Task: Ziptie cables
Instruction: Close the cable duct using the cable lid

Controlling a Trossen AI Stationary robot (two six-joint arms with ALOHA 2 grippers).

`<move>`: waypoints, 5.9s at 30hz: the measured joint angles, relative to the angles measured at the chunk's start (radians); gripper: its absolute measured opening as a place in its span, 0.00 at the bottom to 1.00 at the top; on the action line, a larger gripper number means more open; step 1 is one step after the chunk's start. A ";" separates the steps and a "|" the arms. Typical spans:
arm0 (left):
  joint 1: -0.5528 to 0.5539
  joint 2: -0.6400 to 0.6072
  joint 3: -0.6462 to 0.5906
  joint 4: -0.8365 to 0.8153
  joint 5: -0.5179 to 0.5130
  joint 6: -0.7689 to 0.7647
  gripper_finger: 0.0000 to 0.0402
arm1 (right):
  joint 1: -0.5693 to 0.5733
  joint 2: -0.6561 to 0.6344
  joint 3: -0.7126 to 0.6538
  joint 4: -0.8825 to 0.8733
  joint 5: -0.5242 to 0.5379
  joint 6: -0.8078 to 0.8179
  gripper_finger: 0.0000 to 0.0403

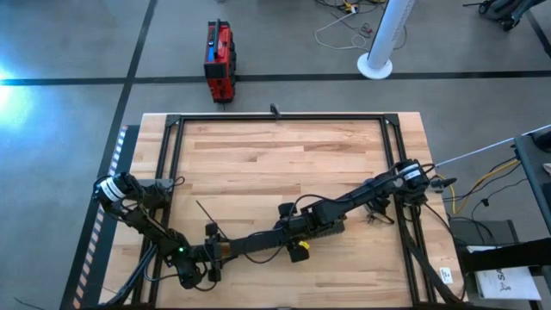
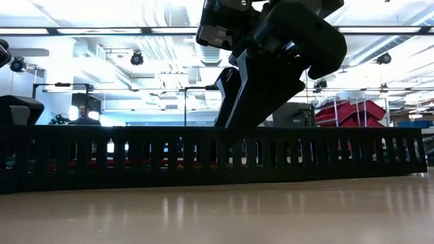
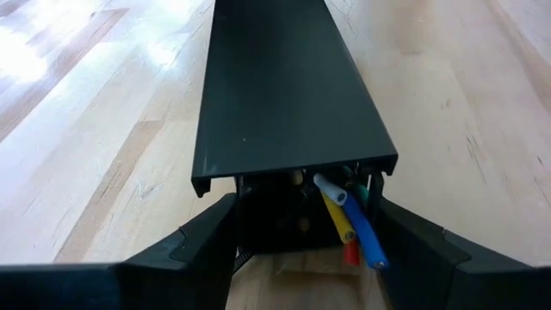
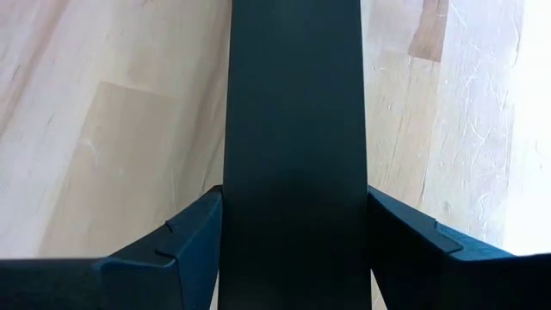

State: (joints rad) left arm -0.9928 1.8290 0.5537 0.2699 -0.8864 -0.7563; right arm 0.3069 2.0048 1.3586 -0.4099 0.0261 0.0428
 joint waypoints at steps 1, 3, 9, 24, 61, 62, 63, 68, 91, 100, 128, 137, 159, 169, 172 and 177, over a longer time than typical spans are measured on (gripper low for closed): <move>0.000 0.000 0.000 0.000 0.000 0.000 0.53 | 0.000 0.000 0.000 0.000 0.000 0.000 0.55; 0.000 0.000 0.000 0.000 0.000 -0.004 0.53 | 0.000 0.000 0.000 0.000 -0.001 -0.001 0.55; 0.000 0.000 0.000 0.000 -0.001 -0.009 0.55 | 0.000 0.005 -0.003 0.001 -0.023 -0.001 0.55; 0.000 0.000 0.000 0.000 -0.002 -0.017 0.57 | -0.002 0.006 -0.006 0.006 -0.054 0.005 0.55; -0.036 -0.065 0.001 -0.077 0.051 -0.089 0.54 | 0.080 -0.075 0.032 -0.010 0.151 0.021 0.54; -0.041 -0.077 0.001 -0.098 0.062 -0.099 0.55 | 0.084 -0.079 0.031 -0.005 0.161 0.020 0.54; -0.043 -0.087 0.001 -0.119 0.073 -0.108 0.55 | 0.085 -0.080 0.031 0.007 0.162 0.020 0.54; -0.047 -0.136 0.000 -0.178 0.104 -0.121 0.56 | 0.097 -0.076 0.031 0.074 0.150 0.017 0.54; -0.047 -0.660 -0.002 -0.586 0.266 -0.378 0.73 | 0.216 -0.126 0.031 -0.148 0.352 0.189 0.54; 0.001 -0.553 -0.001 -0.321 0.009 -0.125 0.73 | 0.293 -0.147 0.029 -0.371 0.443 0.366 0.54; 0.309 0.097 0.399 -0.095 0.132 0.138 0.77 | 0.487 -0.213 -0.160 -0.344 0.568 0.585 0.54; 0.314 0.116 0.610 -0.397 0.140 0.166 0.77 | 0.499 -0.229 -0.195 -0.290 0.569 0.558 0.54; 0.414 0.106 0.535 -0.468 0.280 0.118 0.77 | 0.492 -0.297 -0.344 -0.122 0.568 0.538 0.54; 0.414 0.100 0.434 -0.296 0.349 0.115 0.77 | 0.423 -0.297 -0.363 -0.119 0.569 0.458 0.54; 0.415 0.104 0.433 -0.298 0.373 0.115 0.76 | 0.407 -0.297 -0.360 -0.091 0.569 0.410 0.54; 0.415 0.113 0.432 -0.298 0.383 0.118 0.67 | 0.383 -0.296 -0.359 -0.021 0.551 0.342 0.54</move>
State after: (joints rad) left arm -0.5777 1.9415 0.9859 -0.0282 -0.5029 -0.6380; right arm 0.6897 1.7084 0.9993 -0.4309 0.5771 0.3844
